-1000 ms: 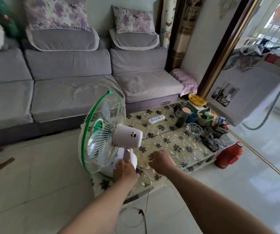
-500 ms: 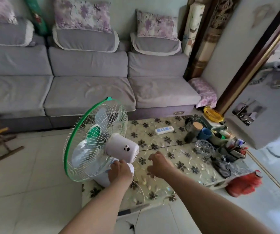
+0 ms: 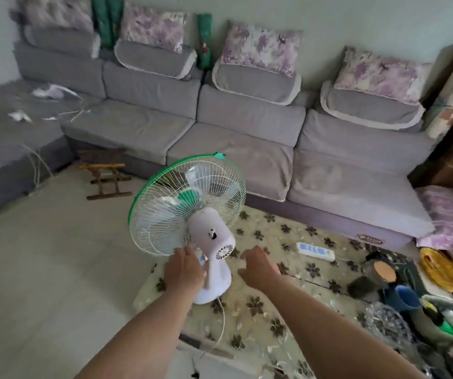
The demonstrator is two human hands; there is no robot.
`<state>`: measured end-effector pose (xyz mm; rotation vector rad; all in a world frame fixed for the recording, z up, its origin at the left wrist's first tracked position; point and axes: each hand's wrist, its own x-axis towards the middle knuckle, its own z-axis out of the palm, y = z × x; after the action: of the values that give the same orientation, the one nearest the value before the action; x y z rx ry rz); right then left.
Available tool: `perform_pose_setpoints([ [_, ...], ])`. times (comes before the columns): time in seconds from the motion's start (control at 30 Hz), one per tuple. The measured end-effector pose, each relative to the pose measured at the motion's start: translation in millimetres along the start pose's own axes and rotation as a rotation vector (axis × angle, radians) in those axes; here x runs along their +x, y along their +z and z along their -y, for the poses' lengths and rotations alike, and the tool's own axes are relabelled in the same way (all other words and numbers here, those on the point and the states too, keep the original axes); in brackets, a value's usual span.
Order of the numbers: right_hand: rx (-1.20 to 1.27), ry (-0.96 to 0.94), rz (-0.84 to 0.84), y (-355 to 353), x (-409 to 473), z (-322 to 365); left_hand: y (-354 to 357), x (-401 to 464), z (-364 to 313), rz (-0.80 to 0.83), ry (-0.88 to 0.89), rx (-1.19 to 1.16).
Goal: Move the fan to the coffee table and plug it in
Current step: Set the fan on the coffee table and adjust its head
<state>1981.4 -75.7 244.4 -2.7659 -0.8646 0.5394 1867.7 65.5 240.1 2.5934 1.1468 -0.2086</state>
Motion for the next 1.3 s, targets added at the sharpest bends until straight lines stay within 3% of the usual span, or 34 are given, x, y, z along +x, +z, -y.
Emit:
perform_pose_setpoints([
  [0.2,-0.007,-0.063,0.083,37,-5,-16,52,-40,-10,-0.053,-0.055,0.014],
  [0.43,-0.035,-0.070,0.083,84,45,-25,120,-7,-26,-0.042,-0.065,0.060],
  [0.7,0.009,-0.216,-0.097,145,128,-27,194,72,-35,-0.135,-0.062,0.016],
  [0.83,0.154,-0.357,-0.165,154,154,-22,229,98,-39,-0.223,-0.050,-0.142],
  [1.07,0.274,-0.406,-0.339,179,176,-26,265,119,-47,-0.451,-0.046,-0.322],
  [1.3,0.249,-0.427,-0.369,176,180,-27,272,127,-57,-0.484,-0.140,-0.345],
])
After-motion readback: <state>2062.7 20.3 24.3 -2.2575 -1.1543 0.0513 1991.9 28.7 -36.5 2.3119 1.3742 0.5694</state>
